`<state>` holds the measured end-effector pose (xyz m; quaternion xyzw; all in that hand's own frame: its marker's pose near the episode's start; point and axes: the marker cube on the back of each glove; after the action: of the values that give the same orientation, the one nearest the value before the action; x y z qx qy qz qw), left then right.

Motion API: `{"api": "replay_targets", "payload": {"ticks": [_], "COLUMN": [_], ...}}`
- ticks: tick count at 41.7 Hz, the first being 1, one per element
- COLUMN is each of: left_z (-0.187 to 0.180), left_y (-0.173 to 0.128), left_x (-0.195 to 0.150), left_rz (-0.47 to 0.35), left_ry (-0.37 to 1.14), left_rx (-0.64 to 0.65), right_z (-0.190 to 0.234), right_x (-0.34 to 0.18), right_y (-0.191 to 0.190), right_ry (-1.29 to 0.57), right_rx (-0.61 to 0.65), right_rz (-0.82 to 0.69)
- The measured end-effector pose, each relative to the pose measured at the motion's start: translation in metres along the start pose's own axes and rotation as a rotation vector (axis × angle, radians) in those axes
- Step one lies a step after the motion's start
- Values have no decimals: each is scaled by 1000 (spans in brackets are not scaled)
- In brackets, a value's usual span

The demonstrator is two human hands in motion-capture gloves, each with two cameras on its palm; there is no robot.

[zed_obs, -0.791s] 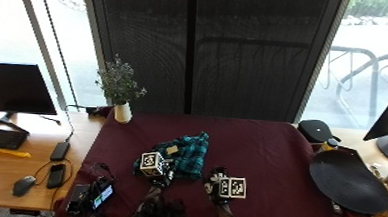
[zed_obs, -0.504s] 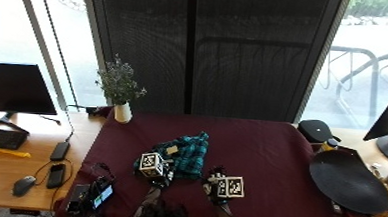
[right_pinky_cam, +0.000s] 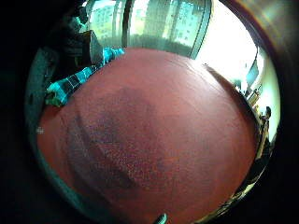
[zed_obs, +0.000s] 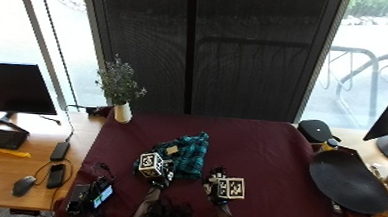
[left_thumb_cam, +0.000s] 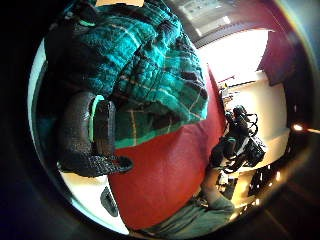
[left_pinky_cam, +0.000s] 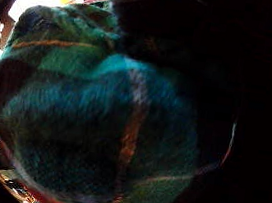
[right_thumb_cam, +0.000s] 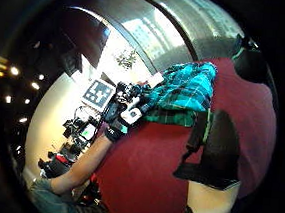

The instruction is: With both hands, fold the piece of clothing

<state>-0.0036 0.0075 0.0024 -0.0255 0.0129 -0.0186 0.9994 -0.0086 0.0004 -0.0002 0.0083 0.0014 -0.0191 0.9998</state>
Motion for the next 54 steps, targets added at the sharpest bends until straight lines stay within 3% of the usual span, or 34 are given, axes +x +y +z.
{"api": "replay_targets", "payload": {"ticks": [21, 26, 32, 44, 54], "left_z": [-1, -3, -2, -1, -5], "left_y": [-4, 1, -6, -5, -4], "left_x": [1, -3, -4, -9, 5], "left_rz": [16, -25, -5, -24, 33], "left_ry": [46, 17, -3, -36, 38], "left_rx": [10, -30, 29, 9, 16], "right_z": [5, 4, 3, 0, 3], "right_x": [4, 4, 5, 3, 6], "right_y": [-2, -1, -1, -2, -2], "right_ry": [-7, 0, 18, 5, 26], "right_rx": [4, 10, 12, 14, -65], "right_rz": [-4, -16, -20, -14, 18]}}
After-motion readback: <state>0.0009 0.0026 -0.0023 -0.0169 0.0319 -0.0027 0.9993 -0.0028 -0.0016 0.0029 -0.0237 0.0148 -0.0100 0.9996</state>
